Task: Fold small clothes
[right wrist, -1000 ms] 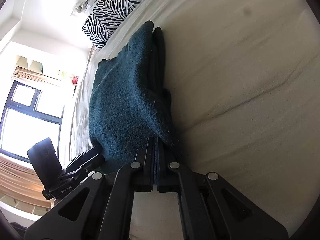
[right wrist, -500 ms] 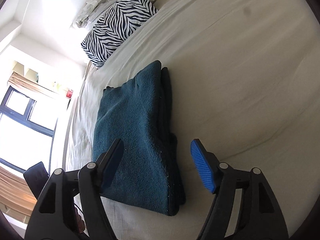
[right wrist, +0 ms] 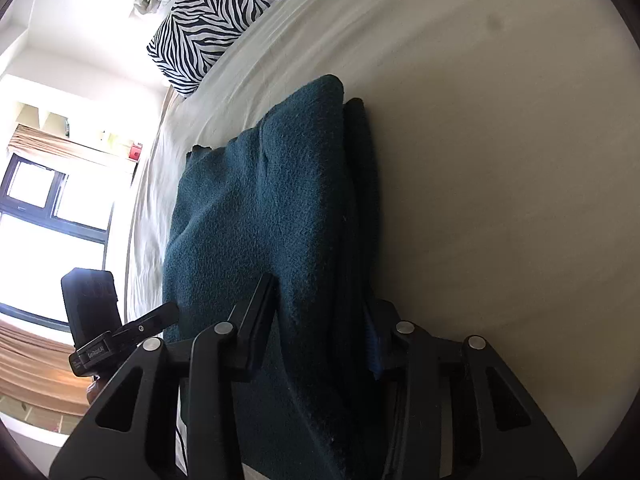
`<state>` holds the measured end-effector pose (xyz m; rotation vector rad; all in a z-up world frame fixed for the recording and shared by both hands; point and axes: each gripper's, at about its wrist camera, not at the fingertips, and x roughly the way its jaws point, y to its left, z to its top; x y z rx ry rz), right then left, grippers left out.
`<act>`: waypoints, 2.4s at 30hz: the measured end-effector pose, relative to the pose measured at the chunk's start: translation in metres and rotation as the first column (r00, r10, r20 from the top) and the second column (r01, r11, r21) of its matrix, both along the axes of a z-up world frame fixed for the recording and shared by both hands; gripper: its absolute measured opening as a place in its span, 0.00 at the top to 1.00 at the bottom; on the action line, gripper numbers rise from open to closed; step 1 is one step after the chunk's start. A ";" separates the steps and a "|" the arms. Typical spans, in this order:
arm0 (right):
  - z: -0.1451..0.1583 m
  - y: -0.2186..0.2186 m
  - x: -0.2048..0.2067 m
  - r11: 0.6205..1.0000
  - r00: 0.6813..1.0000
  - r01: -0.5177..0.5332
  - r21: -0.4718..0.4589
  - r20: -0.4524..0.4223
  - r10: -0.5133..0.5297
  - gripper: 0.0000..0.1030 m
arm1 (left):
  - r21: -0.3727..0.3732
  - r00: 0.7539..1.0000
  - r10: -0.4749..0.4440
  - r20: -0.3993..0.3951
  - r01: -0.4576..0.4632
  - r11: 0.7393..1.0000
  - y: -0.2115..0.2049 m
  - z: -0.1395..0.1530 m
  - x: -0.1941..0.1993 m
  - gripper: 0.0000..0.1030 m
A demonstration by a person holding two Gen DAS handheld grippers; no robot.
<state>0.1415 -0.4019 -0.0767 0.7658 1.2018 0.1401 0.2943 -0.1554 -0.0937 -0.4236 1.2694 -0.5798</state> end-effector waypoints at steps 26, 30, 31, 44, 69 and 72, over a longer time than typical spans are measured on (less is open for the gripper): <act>0.103 0.267 -0.024 0.934 0.945 -0.250 -0.255 0.146 0.293 0.81 | 0.203 0.974 0.003 0.228 -0.051 0.978 0.146 0.083 -0.124 0.55; 0.071 0.285 -0.032 0.953 0.956 -0.250 -0.168 0.115 0.271 0.80 | 0.195 0.985 0.038 0.167 -0.071 0.978 0.176 0.049 -0.133 0.55; 0.062 0.287 -0.034 0.956 0.959 -0.244 -0.161 0.105 0.263 0.80 | 0.196 0.988 0.048 0.150 -0.077 0.978 0.181 0.039 -0.134 0.54; 0.006 0.256 -0.070 0.992 0.988 -0.125 -0.017 0.094 0.126 0.76 | 0.139 0.985 0.100 0.137 -0.120 0.983 0.196 0.004 -0.136 0.36; 0.006 0.242 -0.080 0.995 0.998 -0.002 0.102 0.055 -0.004 0.78 | 0.179 0.980 0.081 0.183 -0.114 0.977 0.184 0.012 -0.140 0.39; 0.018 0.245 -0.082 0.991 0.998 0.021 0.133 0.058 -0.029 0.79 | 0.197 0.981 0.060 0.185 -0.097 0.976 0.182 0.016 -0.136 0.41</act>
